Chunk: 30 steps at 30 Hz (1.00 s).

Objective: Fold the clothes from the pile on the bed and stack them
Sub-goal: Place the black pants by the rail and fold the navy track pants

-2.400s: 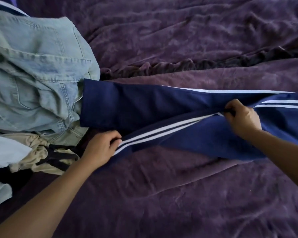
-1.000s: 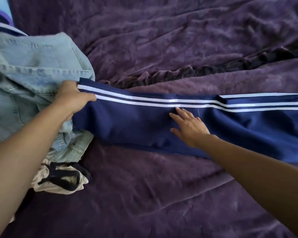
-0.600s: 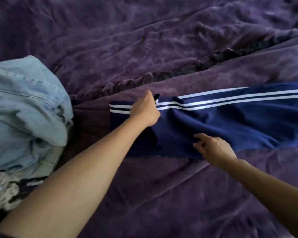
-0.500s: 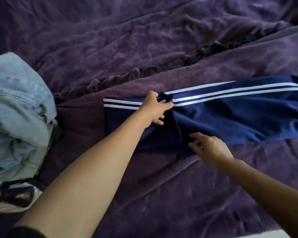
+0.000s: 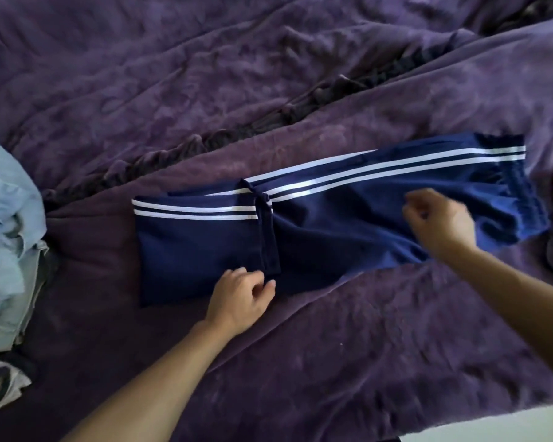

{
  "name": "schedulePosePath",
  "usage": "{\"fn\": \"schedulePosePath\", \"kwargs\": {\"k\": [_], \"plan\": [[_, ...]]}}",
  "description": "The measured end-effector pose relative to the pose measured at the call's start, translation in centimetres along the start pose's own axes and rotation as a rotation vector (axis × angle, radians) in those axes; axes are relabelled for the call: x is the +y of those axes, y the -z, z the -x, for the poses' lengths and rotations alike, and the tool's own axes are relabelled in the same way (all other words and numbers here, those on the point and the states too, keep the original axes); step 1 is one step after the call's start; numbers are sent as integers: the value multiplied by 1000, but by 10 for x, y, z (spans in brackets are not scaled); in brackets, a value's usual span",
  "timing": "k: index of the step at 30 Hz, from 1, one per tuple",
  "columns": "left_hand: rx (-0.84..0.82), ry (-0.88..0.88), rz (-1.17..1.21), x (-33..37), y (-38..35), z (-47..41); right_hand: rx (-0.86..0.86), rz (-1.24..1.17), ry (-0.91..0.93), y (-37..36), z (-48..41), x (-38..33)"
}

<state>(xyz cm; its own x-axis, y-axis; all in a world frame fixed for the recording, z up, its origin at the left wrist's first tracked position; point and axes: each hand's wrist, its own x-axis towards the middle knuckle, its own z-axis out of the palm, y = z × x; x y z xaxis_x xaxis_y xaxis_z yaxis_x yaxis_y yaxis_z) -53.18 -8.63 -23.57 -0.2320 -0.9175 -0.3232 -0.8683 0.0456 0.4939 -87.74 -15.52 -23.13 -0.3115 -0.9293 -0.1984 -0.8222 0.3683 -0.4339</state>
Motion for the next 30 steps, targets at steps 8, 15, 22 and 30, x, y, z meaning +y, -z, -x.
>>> {"fn": "schedulePosePath", "kwargs": {"k": [8,15,22,30], "plan": [[-69,155,-270,24,-25,-66,-9,40,-493,59,-69,105],[-323,268,-352,36,-33,-83,-379,-538,-653,90,-76,128],[-315,324,-207,45,-23,-87,-278,-456,-629,87,-78,121],[-292,305,-242,36,-33,-78,-419,-668,-625,123,-75,94]]}}
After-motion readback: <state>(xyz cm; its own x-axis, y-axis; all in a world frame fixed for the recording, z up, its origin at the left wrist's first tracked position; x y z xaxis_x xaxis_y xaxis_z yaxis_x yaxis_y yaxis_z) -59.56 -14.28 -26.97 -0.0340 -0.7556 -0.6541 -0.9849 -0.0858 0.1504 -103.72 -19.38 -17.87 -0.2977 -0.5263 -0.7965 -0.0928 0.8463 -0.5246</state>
